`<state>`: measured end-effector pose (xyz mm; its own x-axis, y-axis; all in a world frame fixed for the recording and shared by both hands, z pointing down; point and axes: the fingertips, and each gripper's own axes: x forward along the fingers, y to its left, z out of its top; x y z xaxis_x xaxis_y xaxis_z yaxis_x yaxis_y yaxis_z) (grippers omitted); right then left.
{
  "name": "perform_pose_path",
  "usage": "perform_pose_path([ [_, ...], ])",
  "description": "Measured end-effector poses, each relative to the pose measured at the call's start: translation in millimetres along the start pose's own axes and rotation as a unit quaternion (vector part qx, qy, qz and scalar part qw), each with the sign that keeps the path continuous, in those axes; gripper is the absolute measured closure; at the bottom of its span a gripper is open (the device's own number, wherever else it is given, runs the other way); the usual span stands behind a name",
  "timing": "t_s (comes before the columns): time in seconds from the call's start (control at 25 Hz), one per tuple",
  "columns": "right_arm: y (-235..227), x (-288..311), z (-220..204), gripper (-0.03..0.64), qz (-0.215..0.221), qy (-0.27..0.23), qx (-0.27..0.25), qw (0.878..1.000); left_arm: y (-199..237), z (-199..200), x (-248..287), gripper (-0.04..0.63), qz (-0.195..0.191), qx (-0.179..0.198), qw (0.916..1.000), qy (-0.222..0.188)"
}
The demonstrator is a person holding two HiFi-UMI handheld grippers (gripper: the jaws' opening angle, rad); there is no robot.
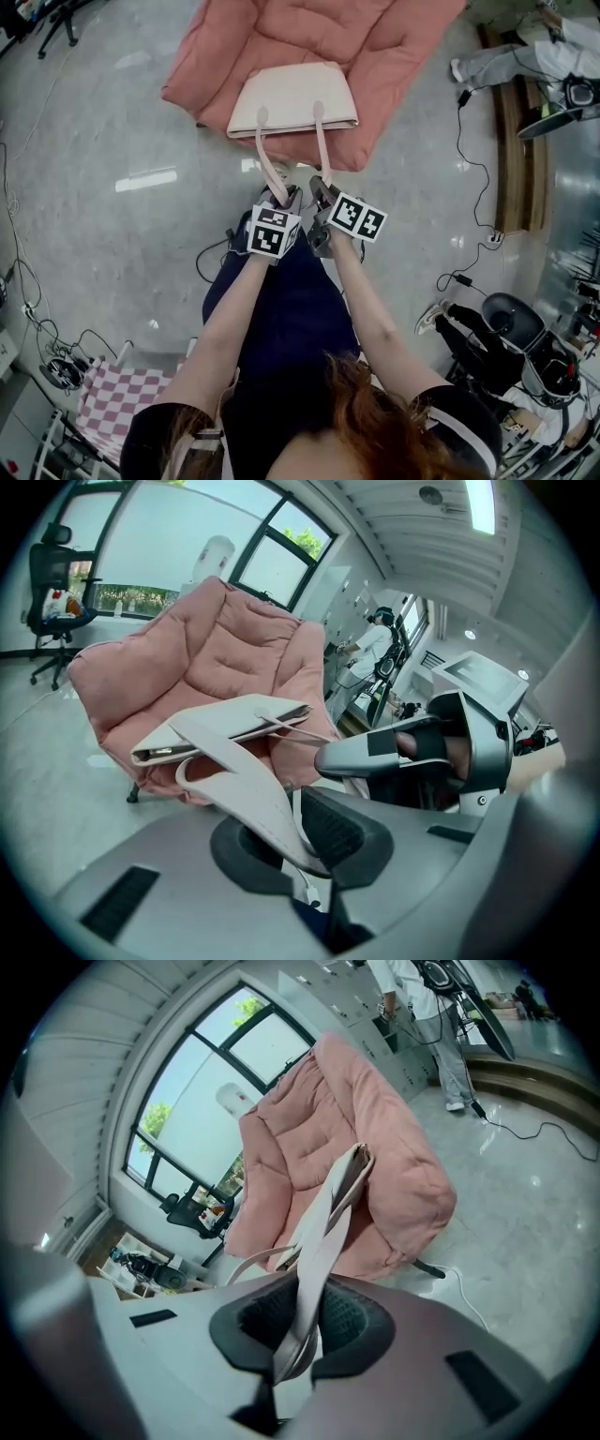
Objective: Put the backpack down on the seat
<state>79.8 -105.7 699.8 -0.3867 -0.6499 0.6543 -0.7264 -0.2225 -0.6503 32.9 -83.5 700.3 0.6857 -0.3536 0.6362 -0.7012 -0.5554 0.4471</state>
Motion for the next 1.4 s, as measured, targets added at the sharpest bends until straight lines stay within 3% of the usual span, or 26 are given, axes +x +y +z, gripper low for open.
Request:
perform_pose_path([
  [0.2,-1.7,-0.7,-10.3,0.545,-0.016,0.011,0.014,1.000,10.7,-12.2,0.0,0.547,0.028,-0.003,0.9991,0.031],
  [0.28,-2.8,-0.9,-14.3,0.430,-0.027,0.016,0.007,0.999,22.5,-19.2,1.9,0.359,0.045,-0.013,0.9979,0.046],
  [0.32,-3.7,-1.9,-17.2,0.411,-0.031,0.017,0.005,0.999,29.1,-23.4,0.9,0.337,0.052,-0.019,0.9970,0.054],
  [0.64,-10.9,-13.9,-39.6,0.380,-0.049,0.033,0.021,0.998,68.7,-37.6,-29.1,0.308,0.111,-0.050,0.9899,0.073],
  [1.0,17.8,-19.8,-25.4,0.380,-0.025,0.025,0.004,0.999,64.3,-20.4,-55.6,0.308,0.115,-0.045,0.9910,0.053],
  [1.4,54.3,-28.8,8.7,0.380,0.001,0.018,-0.034,0.999,57.2,40.8,-71.0,0.308,0.131,-0.031,0.9909,0.004],
])
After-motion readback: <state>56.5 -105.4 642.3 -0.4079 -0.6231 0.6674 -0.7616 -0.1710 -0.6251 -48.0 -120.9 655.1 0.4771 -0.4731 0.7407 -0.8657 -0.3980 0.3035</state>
